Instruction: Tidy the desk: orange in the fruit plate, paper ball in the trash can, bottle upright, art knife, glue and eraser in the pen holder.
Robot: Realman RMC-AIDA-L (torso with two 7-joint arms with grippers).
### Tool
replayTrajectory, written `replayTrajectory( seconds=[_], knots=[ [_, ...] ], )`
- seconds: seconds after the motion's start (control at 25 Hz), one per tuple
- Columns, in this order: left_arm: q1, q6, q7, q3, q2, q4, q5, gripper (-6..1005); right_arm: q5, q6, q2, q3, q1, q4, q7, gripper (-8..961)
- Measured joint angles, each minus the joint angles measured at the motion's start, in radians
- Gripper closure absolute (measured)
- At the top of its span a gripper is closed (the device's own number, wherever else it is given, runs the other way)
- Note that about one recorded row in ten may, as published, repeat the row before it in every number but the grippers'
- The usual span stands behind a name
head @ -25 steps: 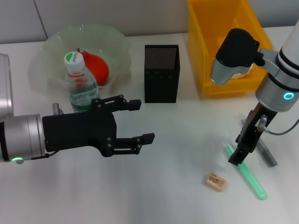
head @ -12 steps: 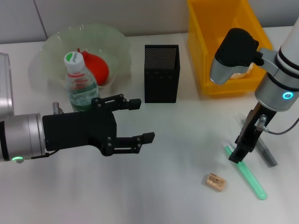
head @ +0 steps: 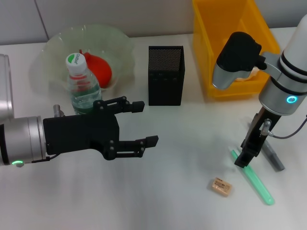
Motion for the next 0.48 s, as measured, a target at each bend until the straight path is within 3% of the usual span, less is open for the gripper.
replayTrajectory(
  seconds=[0.48],
  knots=[
    [0.0,-0.005,0.009,0.0,0.0,-0.006,0.0,172,0.0,0.019,0.001,-0.001,0.022,0.042,0.0,444]
  ],
)
